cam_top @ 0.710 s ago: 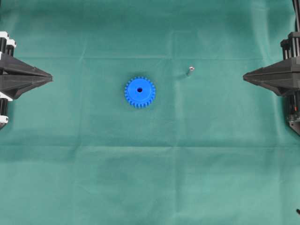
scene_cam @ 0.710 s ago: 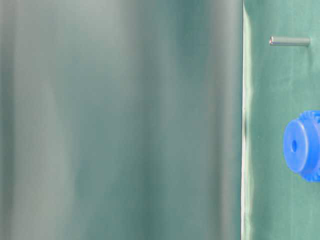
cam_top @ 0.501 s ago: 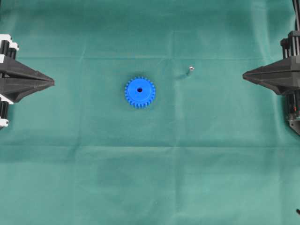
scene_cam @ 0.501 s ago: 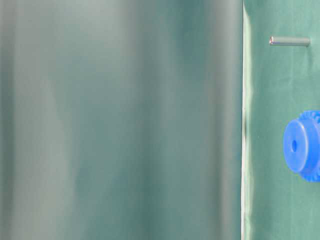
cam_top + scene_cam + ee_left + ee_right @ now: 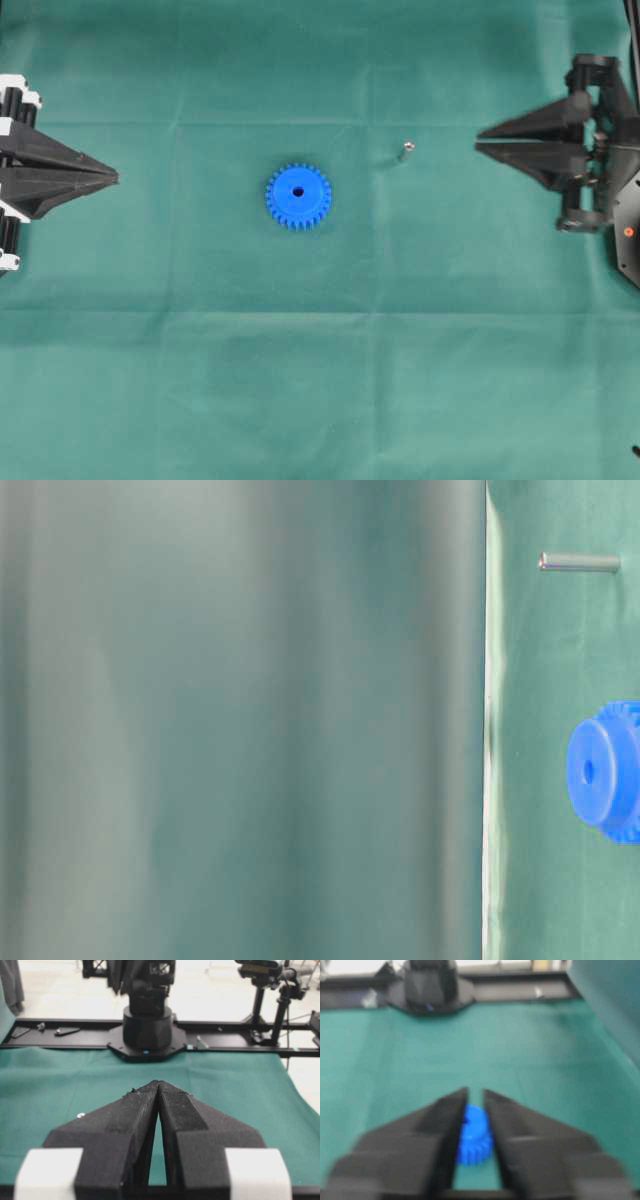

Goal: Insert the shaft placed at a random location into the center hole of the medium gear at another random location.
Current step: 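Move the open right gripper left toward the upright silver shaft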

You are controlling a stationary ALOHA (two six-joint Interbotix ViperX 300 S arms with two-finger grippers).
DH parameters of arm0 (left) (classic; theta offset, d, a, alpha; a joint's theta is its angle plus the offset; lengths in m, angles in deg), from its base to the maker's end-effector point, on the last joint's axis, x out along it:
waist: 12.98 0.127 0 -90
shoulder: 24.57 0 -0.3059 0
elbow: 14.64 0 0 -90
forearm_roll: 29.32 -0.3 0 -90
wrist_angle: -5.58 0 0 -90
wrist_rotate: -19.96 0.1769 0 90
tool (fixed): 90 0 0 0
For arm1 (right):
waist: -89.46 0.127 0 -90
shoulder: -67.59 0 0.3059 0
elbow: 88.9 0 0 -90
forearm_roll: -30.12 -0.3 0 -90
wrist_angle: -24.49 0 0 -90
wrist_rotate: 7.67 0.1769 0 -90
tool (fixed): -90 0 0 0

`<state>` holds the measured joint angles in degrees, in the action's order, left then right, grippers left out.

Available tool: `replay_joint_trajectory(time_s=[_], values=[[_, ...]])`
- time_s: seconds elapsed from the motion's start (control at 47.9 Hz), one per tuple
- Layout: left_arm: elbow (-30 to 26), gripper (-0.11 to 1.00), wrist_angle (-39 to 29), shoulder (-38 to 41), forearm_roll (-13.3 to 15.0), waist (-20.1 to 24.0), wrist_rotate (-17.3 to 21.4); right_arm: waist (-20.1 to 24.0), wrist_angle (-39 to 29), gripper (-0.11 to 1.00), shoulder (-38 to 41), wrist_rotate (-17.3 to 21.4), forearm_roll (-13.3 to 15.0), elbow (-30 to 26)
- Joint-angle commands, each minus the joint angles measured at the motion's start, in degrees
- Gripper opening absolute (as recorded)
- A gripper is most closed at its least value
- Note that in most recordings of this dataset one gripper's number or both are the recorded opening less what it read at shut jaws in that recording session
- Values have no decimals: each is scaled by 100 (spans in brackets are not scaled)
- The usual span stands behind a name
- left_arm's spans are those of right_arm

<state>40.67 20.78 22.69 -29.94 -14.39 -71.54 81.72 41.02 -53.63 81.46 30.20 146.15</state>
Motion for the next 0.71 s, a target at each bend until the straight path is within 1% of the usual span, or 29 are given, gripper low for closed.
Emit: replay_joint_trajectory(time_s=[0.0, 0.084, 0.146, 0.167, 0.251, 0.355, 0.439, 0.689], values=[[-123, 3, 26, 44, -18, -18, -9, -167, 255, 48, 387, -79, 9, -53], [-123, 3, 26, 35, -18, -9, -9, -325, 571, 73, 923, -105, 18, -9], [-123, 3, 26, 35, -18, -18, 0, -422, 844, 87, 1336, -114, 0, 26], [-123, 3, 26, 44, -18, -9, 0, -457, 949, 88, 1477, -114, 0, 35], [-123, 3, 26, 44, -26, -18, 9, -571, 1310, 81, 2030, -114, -9, 44], [-114, 3, 26, 44, -26, -18, 9, -659, 1749, 84, 2769, -114, -18, -9], [-114, 3, 26, 53, -26, -18, 9, -703, 2039, 84, 3243, -114, -62, -18], [-105, 3, 26, 53, -18, -9, 9, -729, 2883, 84, 4395, -114, -308, -53]])
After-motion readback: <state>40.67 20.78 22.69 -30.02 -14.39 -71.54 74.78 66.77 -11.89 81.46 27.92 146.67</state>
